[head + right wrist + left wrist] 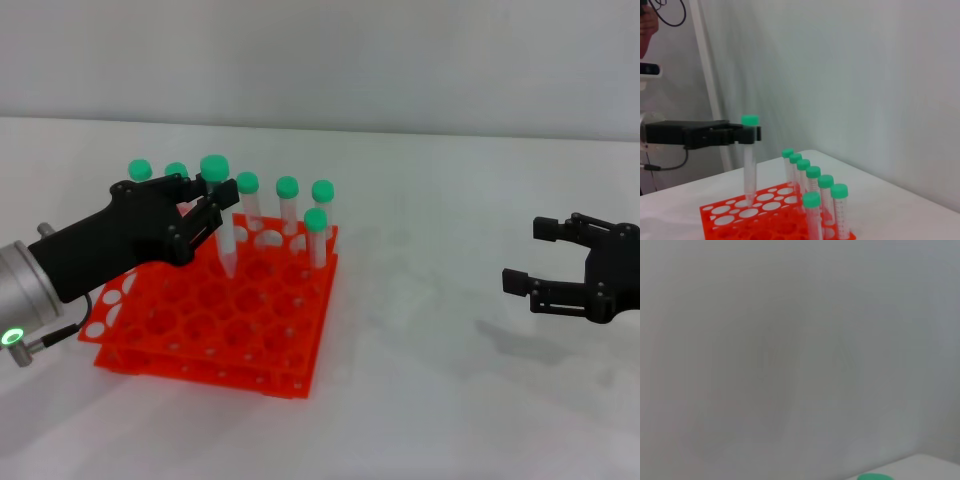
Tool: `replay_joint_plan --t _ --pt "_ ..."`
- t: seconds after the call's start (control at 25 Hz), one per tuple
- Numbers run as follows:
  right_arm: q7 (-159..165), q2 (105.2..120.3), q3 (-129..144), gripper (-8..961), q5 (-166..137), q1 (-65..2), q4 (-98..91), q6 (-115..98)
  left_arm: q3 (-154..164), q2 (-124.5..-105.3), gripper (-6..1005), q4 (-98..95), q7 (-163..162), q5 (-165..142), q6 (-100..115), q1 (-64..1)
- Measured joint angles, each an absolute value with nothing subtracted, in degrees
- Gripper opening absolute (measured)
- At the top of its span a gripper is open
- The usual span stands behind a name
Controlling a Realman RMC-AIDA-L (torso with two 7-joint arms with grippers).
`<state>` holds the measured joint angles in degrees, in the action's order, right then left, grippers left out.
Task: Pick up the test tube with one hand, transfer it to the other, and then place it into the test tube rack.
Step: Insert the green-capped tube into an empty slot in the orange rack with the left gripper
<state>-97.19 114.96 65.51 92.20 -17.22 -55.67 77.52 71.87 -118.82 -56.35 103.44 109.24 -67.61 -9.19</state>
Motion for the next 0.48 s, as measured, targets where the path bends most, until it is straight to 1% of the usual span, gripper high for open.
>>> replay_joint_plan --t 0.48 --pt "-97.46 114.96 65.47 876 92.26 -17.79 -55.54 76.93 72.43 -118.91 285 -52.33 103.45 106.94 -62.26 -16.67"
